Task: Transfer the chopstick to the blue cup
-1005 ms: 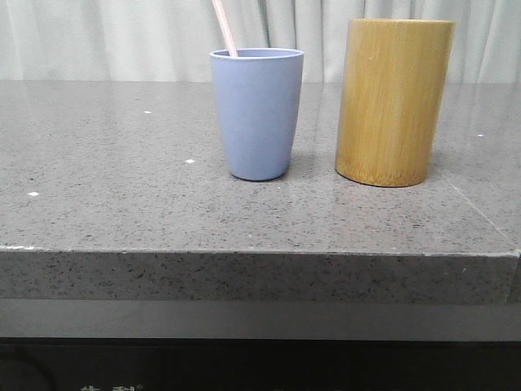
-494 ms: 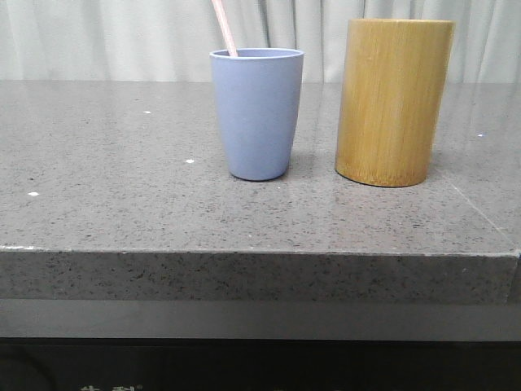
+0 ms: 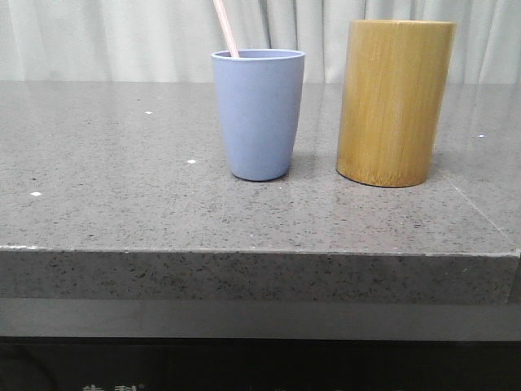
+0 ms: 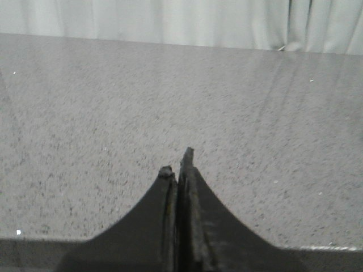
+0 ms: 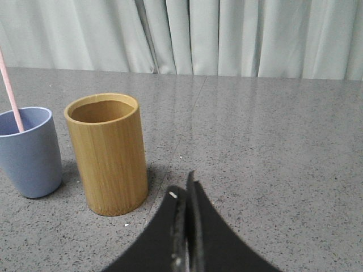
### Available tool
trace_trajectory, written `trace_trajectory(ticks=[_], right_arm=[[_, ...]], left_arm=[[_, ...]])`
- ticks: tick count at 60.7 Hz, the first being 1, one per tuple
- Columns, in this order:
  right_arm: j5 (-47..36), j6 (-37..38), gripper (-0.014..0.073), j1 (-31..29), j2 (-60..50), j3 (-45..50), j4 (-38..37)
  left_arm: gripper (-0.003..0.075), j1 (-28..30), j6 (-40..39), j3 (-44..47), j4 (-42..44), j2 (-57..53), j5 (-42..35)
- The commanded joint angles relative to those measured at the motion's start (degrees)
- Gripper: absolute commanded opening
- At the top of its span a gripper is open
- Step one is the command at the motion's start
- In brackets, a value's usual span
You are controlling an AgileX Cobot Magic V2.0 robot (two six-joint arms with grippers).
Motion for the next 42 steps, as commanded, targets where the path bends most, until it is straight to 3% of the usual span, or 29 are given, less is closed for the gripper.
trace_trajectory(ticks=[1, 17, 42], right_arm=[[-5.08, -0.1, -0.0088, -0.31, 0.54, -1.41, 0.2], [-5.07, -0.1, -0.0088, -0.31, 0.54, -1.41, 0.2], [-5.12, -0.1, -0.0088, -0.31, 0.54, -1.41, 0.2]], left_arm=[[-0.0019, 0.18, -0.51, 1.52, -1.15, -1.23, -8.97], [-0.0019, 0.18, -0.51, 11.32, -1.55, -1.35, -20.47], [-0.0019, 0.18, -0.51, 11.21, -1.45, -1.35, -17.99]])
